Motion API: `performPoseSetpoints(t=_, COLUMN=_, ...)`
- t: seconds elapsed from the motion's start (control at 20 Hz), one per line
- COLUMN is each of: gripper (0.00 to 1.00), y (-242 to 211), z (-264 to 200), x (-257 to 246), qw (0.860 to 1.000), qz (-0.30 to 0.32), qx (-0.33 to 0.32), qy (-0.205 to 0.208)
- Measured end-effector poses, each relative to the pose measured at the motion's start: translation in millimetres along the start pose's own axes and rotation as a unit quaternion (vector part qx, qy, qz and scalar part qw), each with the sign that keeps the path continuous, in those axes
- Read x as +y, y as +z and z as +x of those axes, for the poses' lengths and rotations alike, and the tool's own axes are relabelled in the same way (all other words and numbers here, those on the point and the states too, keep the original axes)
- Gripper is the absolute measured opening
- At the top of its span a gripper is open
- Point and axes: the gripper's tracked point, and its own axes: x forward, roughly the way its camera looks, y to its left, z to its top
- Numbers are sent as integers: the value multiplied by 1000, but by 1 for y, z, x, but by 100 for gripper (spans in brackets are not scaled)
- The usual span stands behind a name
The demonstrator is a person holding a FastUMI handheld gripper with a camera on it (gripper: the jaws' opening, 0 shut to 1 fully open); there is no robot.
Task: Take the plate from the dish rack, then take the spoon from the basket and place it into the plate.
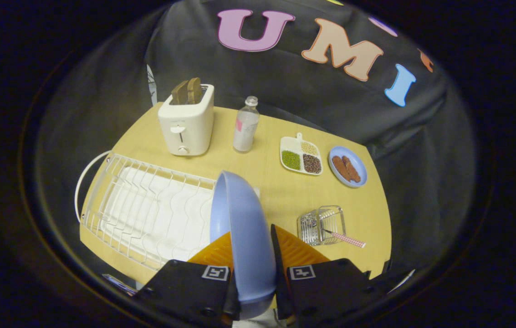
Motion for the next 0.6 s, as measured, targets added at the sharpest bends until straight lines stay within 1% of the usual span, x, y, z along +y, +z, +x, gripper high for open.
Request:
performPoseSetpoints(t=0.15, gripper=34, y=-2, z=-2, x=-14, qw=998, qz=48, qx=2, qy=40)
performPoseSetpoints(t=0.25, gripper=34, y=-2, z=-4, x=-21, qw=994, qz=83, qx=-2, qy=76)
performPoseSetpoints(t=0.45, gripper=34, y=1, z=-16, x=-42, qw=973, qz=169, qx=-12, qy=155)
performPoseSetpoints(t=0.6, gripper=34, y=0, z=-25, x=-74, qw=958, qz=215, qx=-27, qy=186)
